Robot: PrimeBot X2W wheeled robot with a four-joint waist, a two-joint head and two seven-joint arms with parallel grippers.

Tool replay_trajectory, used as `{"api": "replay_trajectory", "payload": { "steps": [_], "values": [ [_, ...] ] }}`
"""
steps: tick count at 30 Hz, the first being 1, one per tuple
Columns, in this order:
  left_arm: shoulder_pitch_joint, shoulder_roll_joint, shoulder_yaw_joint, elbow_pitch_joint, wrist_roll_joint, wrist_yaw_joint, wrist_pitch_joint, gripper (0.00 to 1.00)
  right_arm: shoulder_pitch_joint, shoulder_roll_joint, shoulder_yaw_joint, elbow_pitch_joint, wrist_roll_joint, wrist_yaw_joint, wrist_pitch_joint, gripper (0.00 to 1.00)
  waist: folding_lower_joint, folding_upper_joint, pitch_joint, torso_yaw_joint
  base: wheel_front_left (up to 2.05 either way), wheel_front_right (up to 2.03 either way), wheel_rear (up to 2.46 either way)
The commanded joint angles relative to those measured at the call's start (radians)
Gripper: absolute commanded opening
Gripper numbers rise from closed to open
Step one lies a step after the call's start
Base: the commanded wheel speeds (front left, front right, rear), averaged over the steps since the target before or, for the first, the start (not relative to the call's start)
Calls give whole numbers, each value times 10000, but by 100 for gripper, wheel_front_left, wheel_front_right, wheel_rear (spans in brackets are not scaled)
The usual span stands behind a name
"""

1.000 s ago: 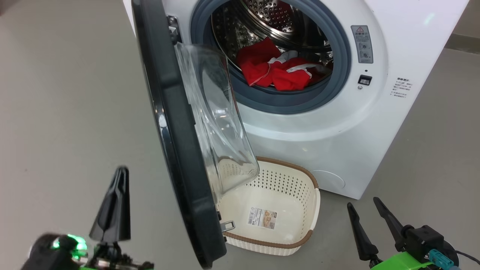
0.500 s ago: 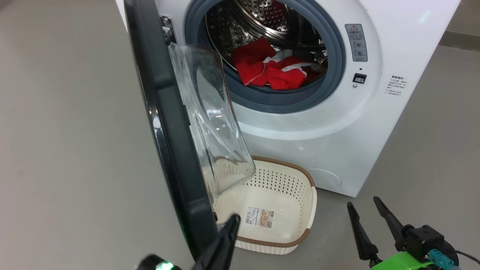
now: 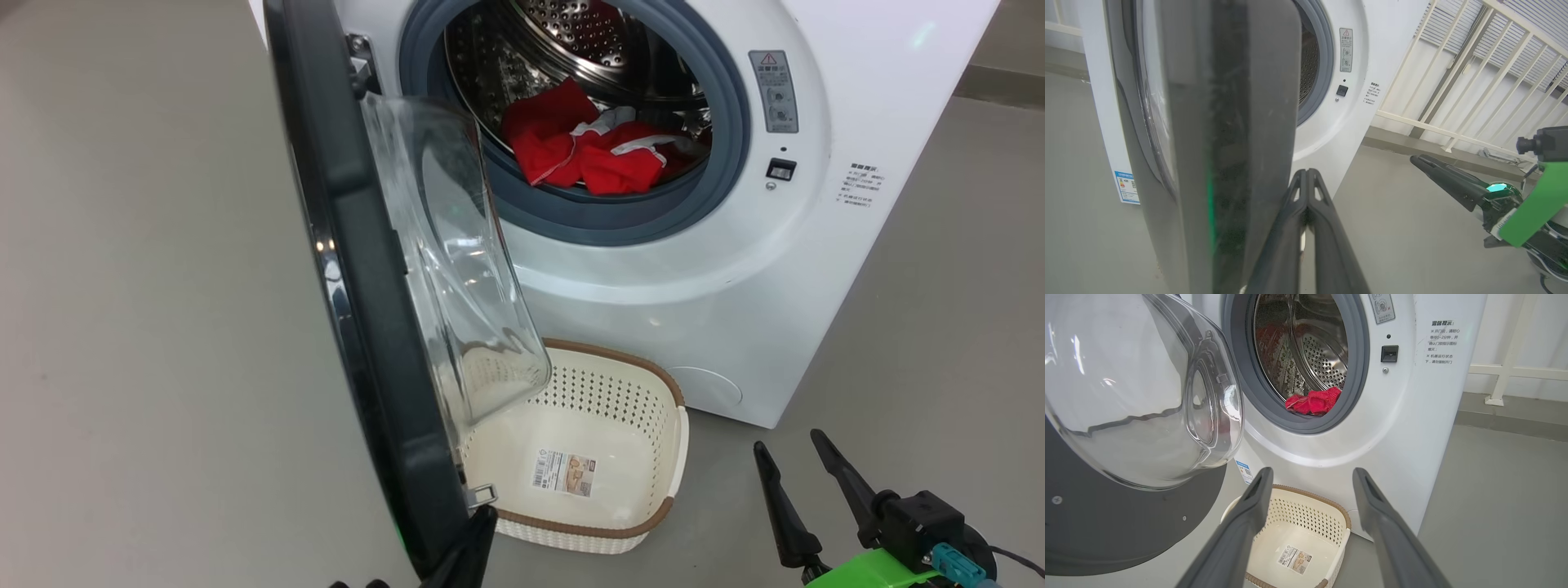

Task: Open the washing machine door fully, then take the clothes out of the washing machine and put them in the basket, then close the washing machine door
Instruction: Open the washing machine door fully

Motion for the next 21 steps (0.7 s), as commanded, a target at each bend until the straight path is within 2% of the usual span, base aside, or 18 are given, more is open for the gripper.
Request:
{"api": "replay_trajectory", "payload": {
  "steps": [1,11,21],
  "values": [
    [-394,22,469,-142,-70,-53,-51,0,-137,-19,265,-247,55,75,-91,100,-1,0,-10,9,0,0,0],
    [-222,21,1885,-190,-50,-20,-51,0,-131,-2,217,-288,71,75,-91,100,-1,0,87,163,0,0,0],
    [-189,21,4113,-69,170,491,-51,0,-270,6,285,-308,48,75,-91,100,-1,0,277,152,0,0,0]
  ]
}}
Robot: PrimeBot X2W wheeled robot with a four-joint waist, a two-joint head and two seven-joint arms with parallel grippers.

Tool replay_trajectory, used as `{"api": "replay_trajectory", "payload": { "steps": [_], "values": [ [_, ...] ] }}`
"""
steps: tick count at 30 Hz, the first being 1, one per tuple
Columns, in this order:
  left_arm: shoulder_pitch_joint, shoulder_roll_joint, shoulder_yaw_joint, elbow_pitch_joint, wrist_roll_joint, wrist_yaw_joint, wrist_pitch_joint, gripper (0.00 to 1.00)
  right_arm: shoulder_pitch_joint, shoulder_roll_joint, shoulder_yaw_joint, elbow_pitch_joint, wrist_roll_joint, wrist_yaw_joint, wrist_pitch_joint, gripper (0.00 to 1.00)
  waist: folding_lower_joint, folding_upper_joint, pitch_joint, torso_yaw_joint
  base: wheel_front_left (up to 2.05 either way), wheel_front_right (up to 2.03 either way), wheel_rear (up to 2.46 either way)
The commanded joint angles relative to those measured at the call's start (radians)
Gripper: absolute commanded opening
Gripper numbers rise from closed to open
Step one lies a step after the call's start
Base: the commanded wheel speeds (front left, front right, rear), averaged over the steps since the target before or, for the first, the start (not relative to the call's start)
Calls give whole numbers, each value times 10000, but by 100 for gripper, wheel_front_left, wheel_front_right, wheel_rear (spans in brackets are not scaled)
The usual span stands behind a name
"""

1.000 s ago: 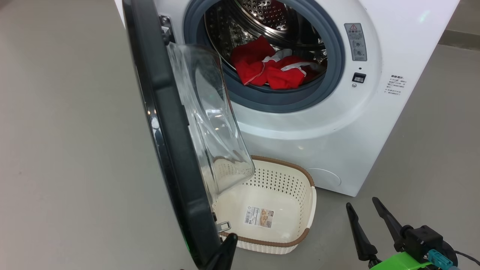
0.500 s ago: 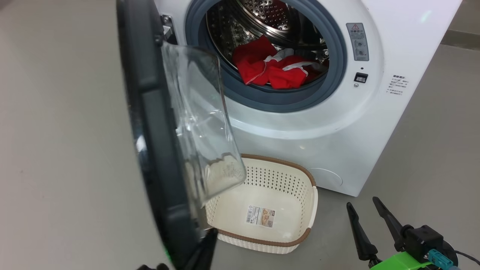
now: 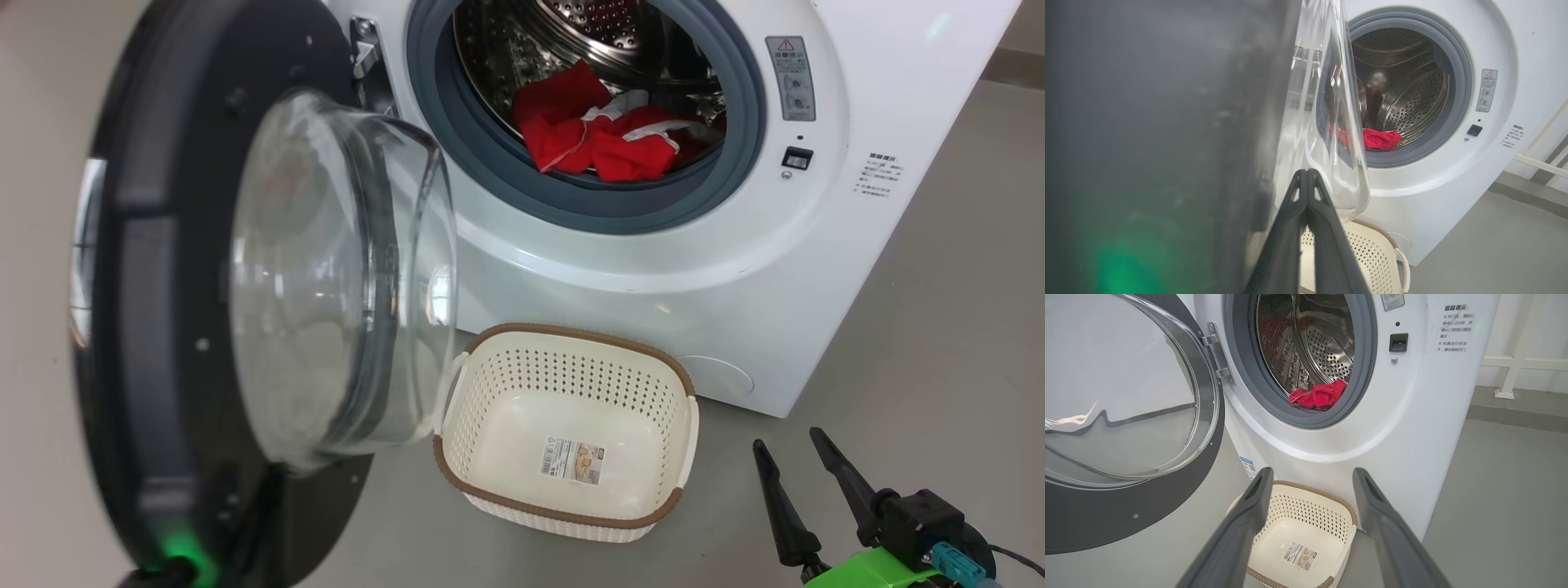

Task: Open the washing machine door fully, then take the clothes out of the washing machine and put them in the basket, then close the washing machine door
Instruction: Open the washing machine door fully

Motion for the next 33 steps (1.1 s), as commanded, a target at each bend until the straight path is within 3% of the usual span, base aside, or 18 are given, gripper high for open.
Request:
{"api": "replay_trajectory", "payload": {
  "steps": [1,18,33],
  "values": [
    [-329,111,986,-126,161,211,-65,0,-276,-9,296,-257,44,75,-91,100,0,0,57,-43,0,0,0],
    [-1860,209,4762,1465,818,-84,-65,0,-515,-73,337,-234,-21,75,-91,100,0,0,537,-313,0,0,0],
    [-3496,1022,6789,3052,1490,-334,-65,0,-875,-182,422,-269,-172,75,-91,100,0,0,1236,-629,0,0,0]
  ]
}}
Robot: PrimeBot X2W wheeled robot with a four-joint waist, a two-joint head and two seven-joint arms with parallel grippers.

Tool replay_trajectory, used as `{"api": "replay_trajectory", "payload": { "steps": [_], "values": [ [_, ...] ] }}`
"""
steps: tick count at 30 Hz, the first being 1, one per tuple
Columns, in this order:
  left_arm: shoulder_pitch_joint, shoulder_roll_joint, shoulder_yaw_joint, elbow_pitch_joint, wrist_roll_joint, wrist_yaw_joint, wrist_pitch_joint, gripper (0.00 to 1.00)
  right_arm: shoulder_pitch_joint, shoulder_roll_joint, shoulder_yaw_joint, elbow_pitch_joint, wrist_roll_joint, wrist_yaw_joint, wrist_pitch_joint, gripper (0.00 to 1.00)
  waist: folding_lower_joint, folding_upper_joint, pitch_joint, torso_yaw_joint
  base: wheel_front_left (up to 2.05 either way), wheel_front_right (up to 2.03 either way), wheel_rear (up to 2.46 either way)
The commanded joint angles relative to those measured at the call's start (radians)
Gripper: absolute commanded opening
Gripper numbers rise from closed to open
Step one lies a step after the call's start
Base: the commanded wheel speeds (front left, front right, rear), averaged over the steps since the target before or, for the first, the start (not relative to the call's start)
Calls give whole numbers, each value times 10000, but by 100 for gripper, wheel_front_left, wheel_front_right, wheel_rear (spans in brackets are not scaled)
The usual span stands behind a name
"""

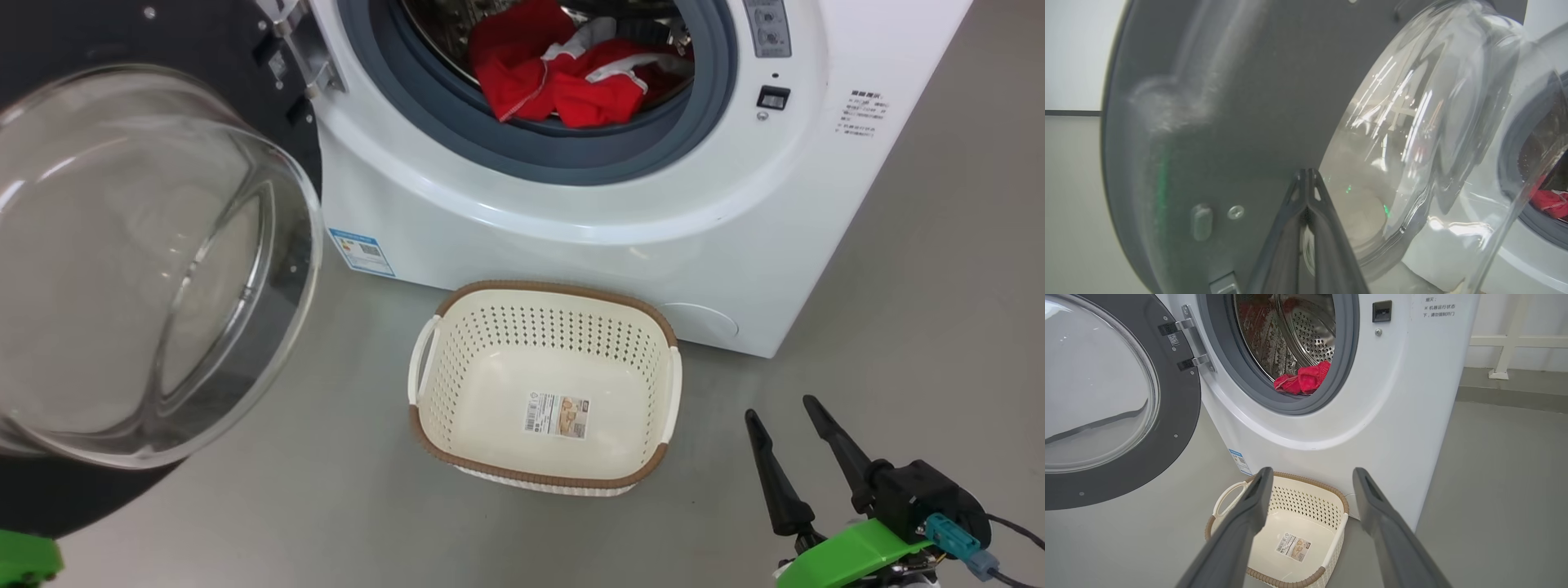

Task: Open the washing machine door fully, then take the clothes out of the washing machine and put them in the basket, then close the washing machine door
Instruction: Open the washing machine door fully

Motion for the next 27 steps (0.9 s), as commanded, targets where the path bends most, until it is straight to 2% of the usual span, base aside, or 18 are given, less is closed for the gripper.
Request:
{"api": "replay_trajectory", "payload": {
  "steps": [1,7,14,23,27],
  "values": [
    [-492,641,538,-63,93,-30,-61,0,-342,-97,195,-267,-79,75,-91,100,0,0,175,-68,0,0,0],
    [-1069,1031,960,623,224,-49,-61,0,-438,-99,124,-234,-117,75,-91,100,0,0,306,-127,0,0,0],
    [-1181,1285,795,938,265,-53,-61,0,-510,-67,118,-222,-97,75,-91,100,0,0,243,-196,0,0,0],
    [-728,1218,477,777,200,-54,-61,0,-437,-29,113,-189,20,75,-91,100,0,0,-151,-210,0,0,0],
    [-189,1016,123,402,56,-55,-61,0,-340,-13,125,-180,91,75,-91,100,0,0,-443,-232,0,0,0]
  ]
}}
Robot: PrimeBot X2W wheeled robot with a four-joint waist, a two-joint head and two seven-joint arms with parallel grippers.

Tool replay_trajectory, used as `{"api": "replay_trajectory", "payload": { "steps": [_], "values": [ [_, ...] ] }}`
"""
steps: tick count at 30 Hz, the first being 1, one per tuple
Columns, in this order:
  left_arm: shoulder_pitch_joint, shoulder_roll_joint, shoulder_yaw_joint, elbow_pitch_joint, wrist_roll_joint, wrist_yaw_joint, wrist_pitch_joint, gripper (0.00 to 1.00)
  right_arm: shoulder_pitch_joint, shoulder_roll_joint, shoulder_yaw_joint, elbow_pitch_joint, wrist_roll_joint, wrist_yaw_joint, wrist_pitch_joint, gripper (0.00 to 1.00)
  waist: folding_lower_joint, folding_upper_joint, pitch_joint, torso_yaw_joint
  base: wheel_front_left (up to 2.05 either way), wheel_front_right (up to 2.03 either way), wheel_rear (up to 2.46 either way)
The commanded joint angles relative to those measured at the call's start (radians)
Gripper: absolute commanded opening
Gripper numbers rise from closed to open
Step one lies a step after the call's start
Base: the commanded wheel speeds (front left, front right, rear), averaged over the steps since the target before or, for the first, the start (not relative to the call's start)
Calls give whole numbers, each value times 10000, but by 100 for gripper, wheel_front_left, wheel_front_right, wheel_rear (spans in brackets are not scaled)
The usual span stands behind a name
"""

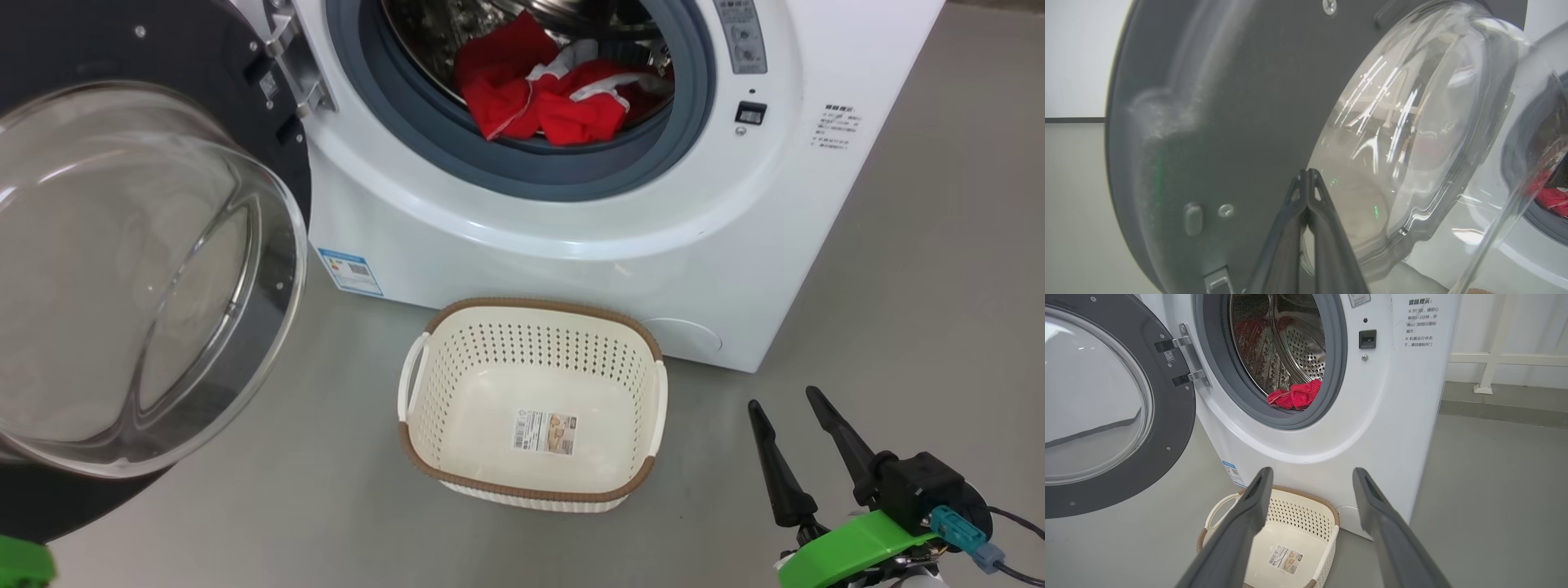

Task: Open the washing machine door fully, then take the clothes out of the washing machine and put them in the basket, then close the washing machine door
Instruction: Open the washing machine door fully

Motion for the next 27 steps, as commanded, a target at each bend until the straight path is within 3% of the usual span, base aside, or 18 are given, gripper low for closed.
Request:
{"api": "replay_trajectory", "payload": {
  "steps": [1,3,5,10,11,13,27],
  "values": [
    [190,329,102,-377,-75,13,-49,0,-139,-5,181,-255,179,75,-91,100,0,0,-174,-33,0,0,0],
    [468,317,-259,-614,-267,12,-49,1,-101,10,164,-273,292,75,-91,100,0,0,-298,-73,0,0,0],
    [809,173,-526,-951,-412,12,-49,19,-66,20,160,-269,325,75,-91,100,0,0,-414,-114,0,0,0],
    [1662,-175,-1366,-1838,-863,12,-49,48,50,43,172,-279,392,75,-92,100,0,0,-666,-254,0,0,0],
    [1821,-196,-1570,-1966,-947,12,-49,59,75,46,166,-284,407,75,-92,100,0,0,-712,-291,0,0,0],
    [2084,-197,-2037,-2208,-1128,12,-49,97,117,52,152,-302,436,75,-92,100,0,0,-757,-363,0,0,0],
    [2895,6,-3914,-3286,-1631,12,-49,100,280,76,-145,-431,405,75,-92,100,0,0,-837,-1651,0,0,0]
  ]
}}
